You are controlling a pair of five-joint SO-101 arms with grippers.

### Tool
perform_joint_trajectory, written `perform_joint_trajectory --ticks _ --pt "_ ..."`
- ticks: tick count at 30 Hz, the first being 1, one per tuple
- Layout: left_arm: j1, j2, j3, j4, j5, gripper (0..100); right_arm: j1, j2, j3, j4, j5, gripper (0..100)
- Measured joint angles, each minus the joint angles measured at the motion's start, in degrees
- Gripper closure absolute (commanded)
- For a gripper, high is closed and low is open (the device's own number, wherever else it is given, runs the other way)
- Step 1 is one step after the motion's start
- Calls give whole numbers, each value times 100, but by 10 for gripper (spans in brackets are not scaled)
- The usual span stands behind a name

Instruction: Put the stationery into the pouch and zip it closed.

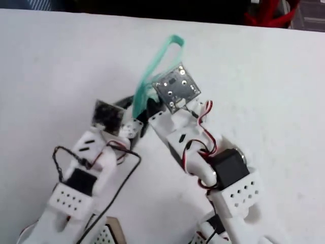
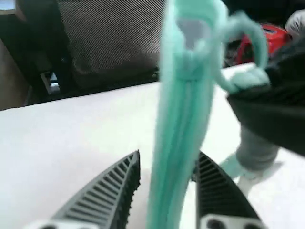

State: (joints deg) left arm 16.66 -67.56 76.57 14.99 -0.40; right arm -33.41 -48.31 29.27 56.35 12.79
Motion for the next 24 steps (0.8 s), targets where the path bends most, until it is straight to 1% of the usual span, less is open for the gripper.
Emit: perform_joint_trajectory --ticks 3,7,13,19,21,24 --pt "-97 -782 0 290 193 768 18 0 0 62 9 979" --pt "53 -1371 0 378 237 782 53 -9 -9 132 9 979" --pt "185 -1134 0 185 105 821 70 -35 -18 273 0 979" --pt "404 -545 -158 44 70 827 70 -18 -18 290 18 979" --pt "431 -378 -255 44 -62 833 70 -18 -53 360 35 979" --pt "457 -290 -352 44 -211 897 70 -9 -264 580 26 979"
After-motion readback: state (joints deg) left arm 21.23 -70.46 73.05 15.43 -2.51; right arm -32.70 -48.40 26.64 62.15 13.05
